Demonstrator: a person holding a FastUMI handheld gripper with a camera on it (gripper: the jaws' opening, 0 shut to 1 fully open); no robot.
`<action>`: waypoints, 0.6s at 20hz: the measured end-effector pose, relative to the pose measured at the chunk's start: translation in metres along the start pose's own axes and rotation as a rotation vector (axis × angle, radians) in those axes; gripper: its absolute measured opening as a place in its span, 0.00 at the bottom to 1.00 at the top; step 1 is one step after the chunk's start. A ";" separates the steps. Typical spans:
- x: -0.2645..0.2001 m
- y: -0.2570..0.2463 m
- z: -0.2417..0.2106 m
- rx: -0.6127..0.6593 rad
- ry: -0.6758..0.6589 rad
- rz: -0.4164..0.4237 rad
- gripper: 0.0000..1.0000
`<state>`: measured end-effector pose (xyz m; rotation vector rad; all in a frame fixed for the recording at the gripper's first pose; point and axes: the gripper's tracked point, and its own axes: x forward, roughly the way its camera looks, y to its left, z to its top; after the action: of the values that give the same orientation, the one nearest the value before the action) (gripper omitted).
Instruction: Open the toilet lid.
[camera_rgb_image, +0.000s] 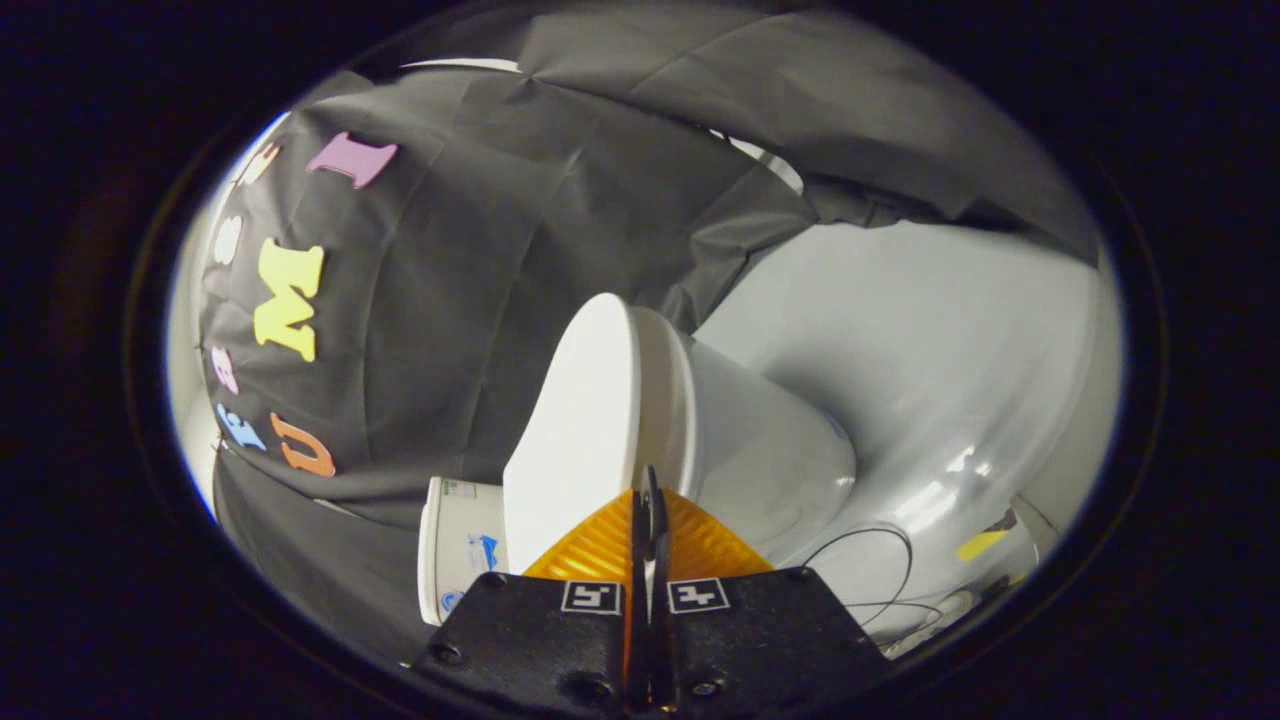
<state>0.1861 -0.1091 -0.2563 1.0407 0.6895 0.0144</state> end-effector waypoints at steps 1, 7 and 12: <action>-0.003 0.006 0.002 -0.003 -0.007 0.011 0.04; -0.014 0.031 0.003 -0.045 -0.035 0.009 0.04; -0.027 0.052 -0.001 -0.106 -0.066 0.002 0.04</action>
<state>0.1801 -0.0901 -0.2008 0.9360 0.6215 0.0181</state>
